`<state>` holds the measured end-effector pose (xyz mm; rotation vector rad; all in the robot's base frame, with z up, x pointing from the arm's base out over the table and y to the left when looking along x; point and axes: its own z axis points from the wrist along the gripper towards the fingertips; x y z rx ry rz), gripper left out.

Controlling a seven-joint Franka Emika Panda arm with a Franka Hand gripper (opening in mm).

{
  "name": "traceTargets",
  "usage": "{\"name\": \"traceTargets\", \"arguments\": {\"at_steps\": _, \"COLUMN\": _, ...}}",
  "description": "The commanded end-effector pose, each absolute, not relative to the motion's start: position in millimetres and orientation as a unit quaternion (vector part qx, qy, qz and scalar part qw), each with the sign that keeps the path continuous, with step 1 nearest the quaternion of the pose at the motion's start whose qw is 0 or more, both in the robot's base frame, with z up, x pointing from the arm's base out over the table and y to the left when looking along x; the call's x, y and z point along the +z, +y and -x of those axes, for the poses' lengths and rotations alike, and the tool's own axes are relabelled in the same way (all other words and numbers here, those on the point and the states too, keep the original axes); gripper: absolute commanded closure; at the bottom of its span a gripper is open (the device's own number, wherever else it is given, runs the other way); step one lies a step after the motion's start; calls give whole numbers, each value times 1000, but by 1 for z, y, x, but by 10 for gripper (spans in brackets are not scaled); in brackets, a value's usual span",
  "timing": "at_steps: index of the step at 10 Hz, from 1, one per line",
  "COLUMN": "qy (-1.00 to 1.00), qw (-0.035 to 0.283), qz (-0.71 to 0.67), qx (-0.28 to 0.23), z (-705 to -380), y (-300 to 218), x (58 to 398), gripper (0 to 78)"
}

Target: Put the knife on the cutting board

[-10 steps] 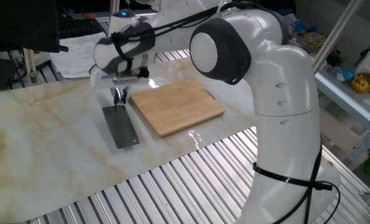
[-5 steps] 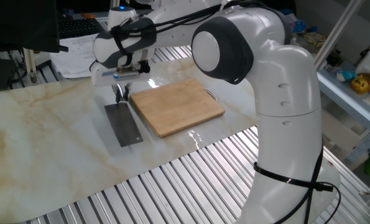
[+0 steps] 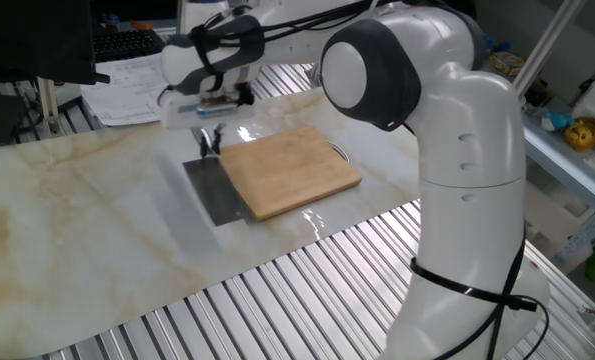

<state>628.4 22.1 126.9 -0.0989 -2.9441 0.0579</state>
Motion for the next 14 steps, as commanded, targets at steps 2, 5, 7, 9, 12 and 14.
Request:
{"name": "traceTargets", "arguments": {"at_steps": 2, "qy": -994, "qw": 100, "qz": -30, "qx": 27, "z": -646, "y": -26, "x": 113, "gripper": 764}}
{"name": "traceTargets", "arguments": {"at_steps": 5, "qy": -993, "qw": 101, "qz": -52, "qx": 38, "z": -653, "y": -42, "x": 111, "gripper": 764}}
{"name": "traceTargets", "arguments": {"at_steps": 7, "qy": -992, "qw": 103, "qz": -67, "qx": 43, "z": -658, "y": -52, "x": 111, "gripper": 764}}
{"name": "traceTargets", "arguments": {"at_steps": 9, "qy": -990, "qw": 103, "qz": -82, "qx": 47, "z": -663, "y": -63, "x": 110, "gripper": 764}}
{"name": "traceTargets", "arguments": {"at_steps": 12, "qy": -988, "qw": 105, "qz": -101, "qx": 48, "z": -664, "y": -74, "x": 107, "gripper": 764}}
{"name": "traceTargets", "arguments": {"at_steps": 14, "qy": -987, "qw": 106, "qz": -111, "qx": 50, "z": -665, "y": -81, "x": 104, "gripper": 764}}
